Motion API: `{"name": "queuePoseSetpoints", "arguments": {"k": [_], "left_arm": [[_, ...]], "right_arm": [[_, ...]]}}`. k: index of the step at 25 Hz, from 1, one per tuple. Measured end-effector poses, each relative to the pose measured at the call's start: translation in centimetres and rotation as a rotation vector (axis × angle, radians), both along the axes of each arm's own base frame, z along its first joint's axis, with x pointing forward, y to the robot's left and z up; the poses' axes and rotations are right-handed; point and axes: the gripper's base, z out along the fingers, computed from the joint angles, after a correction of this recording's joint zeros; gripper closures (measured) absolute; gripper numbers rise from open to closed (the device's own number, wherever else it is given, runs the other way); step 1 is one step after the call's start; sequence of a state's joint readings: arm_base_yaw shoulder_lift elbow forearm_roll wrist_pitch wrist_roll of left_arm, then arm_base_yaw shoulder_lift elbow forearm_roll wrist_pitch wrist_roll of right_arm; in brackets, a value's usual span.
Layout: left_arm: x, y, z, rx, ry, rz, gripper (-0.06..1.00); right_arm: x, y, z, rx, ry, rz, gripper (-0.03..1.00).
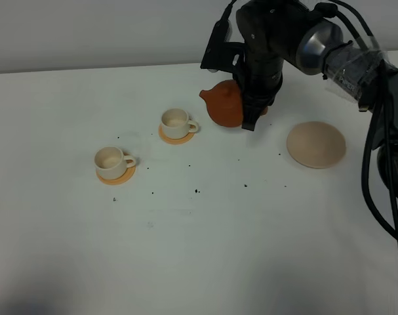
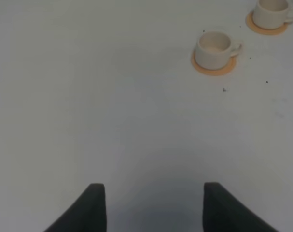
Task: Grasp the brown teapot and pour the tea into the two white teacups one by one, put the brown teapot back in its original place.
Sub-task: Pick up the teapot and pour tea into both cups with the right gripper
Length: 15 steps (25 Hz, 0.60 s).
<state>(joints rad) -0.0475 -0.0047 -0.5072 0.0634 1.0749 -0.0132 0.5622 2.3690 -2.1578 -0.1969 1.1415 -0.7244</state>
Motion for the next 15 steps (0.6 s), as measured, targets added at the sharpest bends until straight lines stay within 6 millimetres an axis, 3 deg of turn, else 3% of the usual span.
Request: {"name": "queuePoseSetpoints", "arguments": {"k": [15], "left_arm": [[0.0,0.0,0.0,0.000,0.000,0.000,0.49]], "right_arm": [[-0.6,3.1,-1.4,-0.127,-0.134,0.130,0.86]]}}
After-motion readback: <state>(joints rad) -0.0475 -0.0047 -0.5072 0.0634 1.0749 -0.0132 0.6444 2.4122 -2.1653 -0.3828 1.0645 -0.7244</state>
